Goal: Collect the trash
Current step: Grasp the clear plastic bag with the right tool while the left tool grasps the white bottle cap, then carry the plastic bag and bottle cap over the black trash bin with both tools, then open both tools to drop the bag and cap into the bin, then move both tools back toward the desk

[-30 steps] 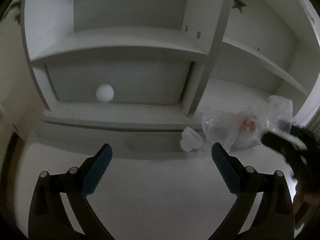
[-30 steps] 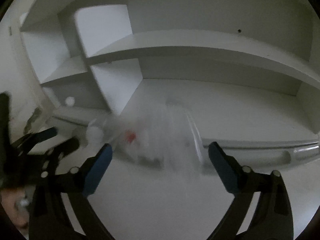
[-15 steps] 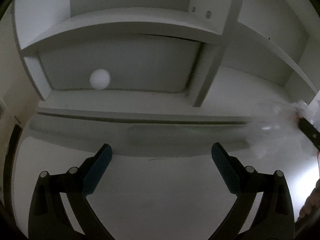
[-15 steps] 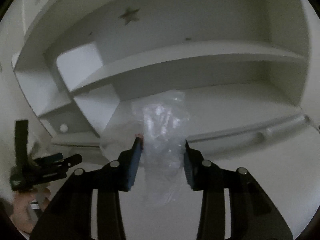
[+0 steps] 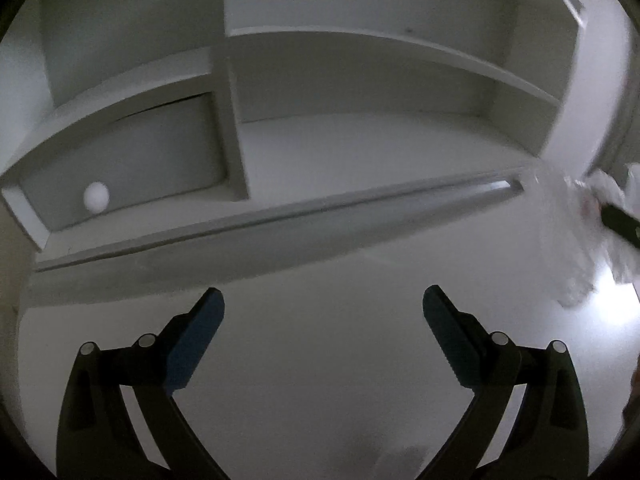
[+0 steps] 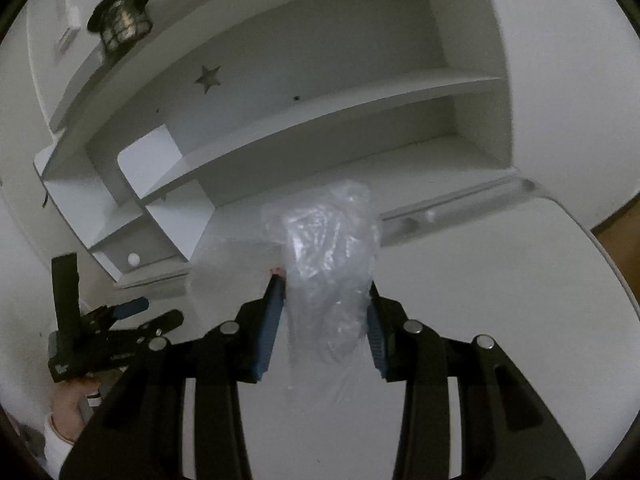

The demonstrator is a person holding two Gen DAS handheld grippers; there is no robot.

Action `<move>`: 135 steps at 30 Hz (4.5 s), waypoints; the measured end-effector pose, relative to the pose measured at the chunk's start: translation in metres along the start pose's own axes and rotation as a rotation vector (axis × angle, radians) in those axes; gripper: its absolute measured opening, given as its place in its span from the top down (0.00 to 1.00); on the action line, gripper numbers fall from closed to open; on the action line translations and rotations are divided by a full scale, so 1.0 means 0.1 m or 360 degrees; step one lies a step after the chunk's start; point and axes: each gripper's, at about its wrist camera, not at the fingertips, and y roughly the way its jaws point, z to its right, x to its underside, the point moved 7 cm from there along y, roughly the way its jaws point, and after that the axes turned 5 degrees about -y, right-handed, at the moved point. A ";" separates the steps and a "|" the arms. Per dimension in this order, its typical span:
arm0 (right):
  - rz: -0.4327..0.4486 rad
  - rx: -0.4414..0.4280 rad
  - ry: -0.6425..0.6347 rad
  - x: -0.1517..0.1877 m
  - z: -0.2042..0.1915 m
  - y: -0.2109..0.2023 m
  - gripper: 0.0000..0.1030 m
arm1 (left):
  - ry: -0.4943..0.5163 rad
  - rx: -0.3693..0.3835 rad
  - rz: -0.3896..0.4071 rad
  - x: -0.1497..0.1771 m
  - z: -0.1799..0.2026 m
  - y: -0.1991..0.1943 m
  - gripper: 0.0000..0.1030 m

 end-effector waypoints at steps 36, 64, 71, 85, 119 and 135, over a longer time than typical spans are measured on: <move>0.0001 -0.0169 0.0043 0.78 0.11 -0.79 0.60 | -0.0043 -0.0188 -0.0104 1.11 -0.04 -0.78 0.77; 0.0044 -0.0162 0.0065 0.74 0.46 -0.98 0.60 | 0.0157 0.0123 0.0055 0.75 1.02 -1.18 0.81; 0.0167 0.0165 0.0130 0.85 1.67 -2.35 0.60 | 0.0659 0.0672 0.0038 0.99 3.30 -1.30 0.81; -0.0499 0.0600 0.0807 3.82 4.22 -2.99 0.60 | 0.1386 0.0922 -0.0846 3.72 5.83 -0.17 0.81; -0.0712 0.0642 0.1231 4.36 4.83 -2.30 0.10 | 0.1176 0.0796 -0.0964 3.91 5.74 0.42 0.10; 0.0412 0.1017 -0.0025 0.94 2.21 -2.75 0.06 | 0.0537 0.0459 0.0538 1.19 3.76 -1.62 0.06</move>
